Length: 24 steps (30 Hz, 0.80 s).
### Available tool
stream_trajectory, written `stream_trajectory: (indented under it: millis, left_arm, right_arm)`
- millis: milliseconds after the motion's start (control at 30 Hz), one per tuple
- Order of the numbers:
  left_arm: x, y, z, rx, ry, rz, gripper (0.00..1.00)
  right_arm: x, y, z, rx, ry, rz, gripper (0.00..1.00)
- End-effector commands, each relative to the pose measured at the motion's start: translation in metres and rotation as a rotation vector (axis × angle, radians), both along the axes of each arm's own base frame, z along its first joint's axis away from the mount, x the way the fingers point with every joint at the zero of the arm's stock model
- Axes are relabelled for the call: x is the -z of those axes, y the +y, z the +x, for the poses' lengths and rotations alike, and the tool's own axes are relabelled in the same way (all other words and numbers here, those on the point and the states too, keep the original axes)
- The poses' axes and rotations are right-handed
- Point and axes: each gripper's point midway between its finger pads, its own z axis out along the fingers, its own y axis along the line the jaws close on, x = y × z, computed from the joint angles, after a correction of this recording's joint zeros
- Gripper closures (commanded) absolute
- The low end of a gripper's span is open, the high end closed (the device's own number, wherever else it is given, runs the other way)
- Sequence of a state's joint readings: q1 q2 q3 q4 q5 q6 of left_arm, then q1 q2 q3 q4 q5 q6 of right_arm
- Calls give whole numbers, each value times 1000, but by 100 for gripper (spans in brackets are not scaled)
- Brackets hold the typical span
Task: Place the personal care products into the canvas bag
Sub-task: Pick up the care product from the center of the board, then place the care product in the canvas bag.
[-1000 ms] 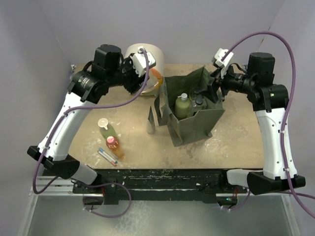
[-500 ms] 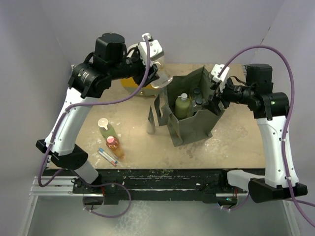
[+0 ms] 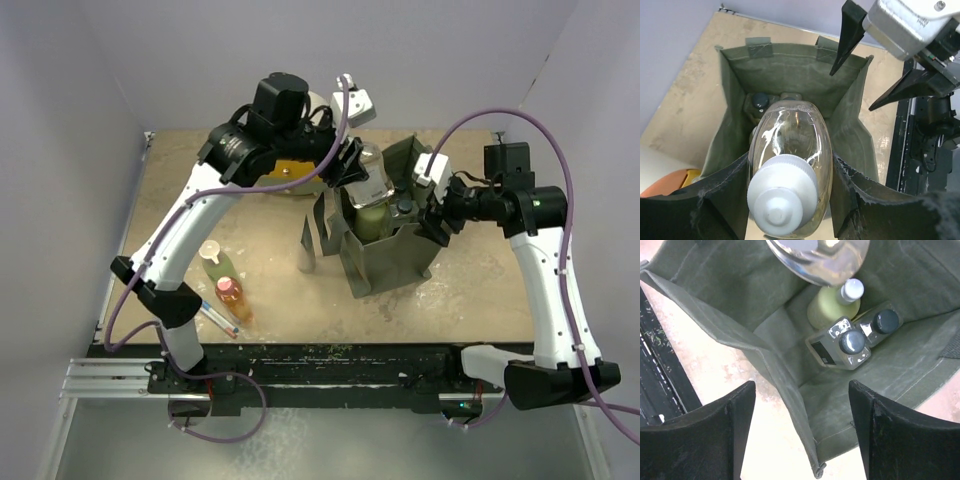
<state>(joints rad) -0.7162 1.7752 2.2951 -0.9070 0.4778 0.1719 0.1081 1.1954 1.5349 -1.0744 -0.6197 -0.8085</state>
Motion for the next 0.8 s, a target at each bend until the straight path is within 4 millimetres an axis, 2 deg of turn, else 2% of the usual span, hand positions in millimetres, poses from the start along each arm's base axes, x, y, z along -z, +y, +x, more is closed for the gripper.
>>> stream_trajectory:
  millis: [0, 133, 267, 433, 633, 767]
  left_arm:
    - [-74, -23, -5, 84, -147, -232, 100]
    - [-59, -41, -1, 114, -96, -235, 100]
    - [-43, -54, 2, 125, -49, -226, 100]
    - [-23, -67, 4, 138, 8, -212, 100]
    - [-3, -75, 8, 144, 49, -199, 100]
    - [5, -76, 9, 148, 37, -201, 100]
  right_arm:
    - [9, -2, -2, -42, 25, -35, 26]
    - [15, -1, -3, -61, 50, -43, 38]
    - [18, 4, -13, -108, 70, -22, 52]
    - [21, 8, -23, -141, 99, -3, 72]
    - [17, 17, -37, -199, 117, 43, 91]
    - [14, 19, -39, -209, 97, 51, 99]
